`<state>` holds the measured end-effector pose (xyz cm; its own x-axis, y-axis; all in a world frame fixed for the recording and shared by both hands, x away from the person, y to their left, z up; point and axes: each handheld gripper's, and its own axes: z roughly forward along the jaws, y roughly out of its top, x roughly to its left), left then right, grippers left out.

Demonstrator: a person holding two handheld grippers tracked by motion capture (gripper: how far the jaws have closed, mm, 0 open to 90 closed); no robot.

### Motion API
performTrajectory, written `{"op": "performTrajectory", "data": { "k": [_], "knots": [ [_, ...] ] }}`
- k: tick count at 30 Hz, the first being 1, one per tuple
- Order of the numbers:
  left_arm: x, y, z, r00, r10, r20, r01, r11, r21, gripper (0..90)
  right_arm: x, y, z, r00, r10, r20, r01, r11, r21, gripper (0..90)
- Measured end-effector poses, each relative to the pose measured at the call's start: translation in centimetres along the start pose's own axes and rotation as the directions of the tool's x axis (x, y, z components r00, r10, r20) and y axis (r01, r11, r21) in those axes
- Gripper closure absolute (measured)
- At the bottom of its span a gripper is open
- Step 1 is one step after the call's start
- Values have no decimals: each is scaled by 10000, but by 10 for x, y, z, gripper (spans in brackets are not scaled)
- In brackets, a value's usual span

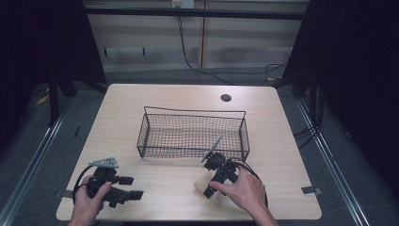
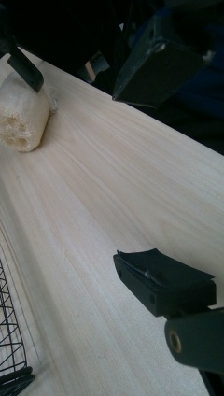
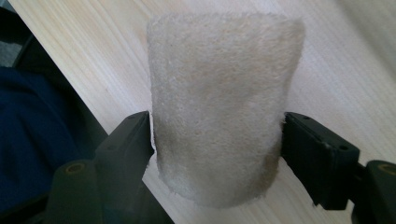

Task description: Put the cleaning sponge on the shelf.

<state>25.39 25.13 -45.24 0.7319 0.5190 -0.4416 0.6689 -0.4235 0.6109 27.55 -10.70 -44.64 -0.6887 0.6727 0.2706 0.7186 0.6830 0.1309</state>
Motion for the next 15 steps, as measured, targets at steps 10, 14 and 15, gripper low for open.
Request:
{"op": "performTrajectory", "data": {
  "k": [10,14,15],
  "knots": [
    [0,0,0,10000,-5,10,5,10000,3,184,3,3,5,9999,-51,163,48,9997,225,275],
    [0,0,0,10000,-23,22,23,10000,-20,183,4,3,5,9997,-27,248,21,9997,246,278],
    [0,0,0,10000,-48,48,48,10000,-38,183,4,3,5,9996,13,265,-20,9997,262,279]
  ]
}}
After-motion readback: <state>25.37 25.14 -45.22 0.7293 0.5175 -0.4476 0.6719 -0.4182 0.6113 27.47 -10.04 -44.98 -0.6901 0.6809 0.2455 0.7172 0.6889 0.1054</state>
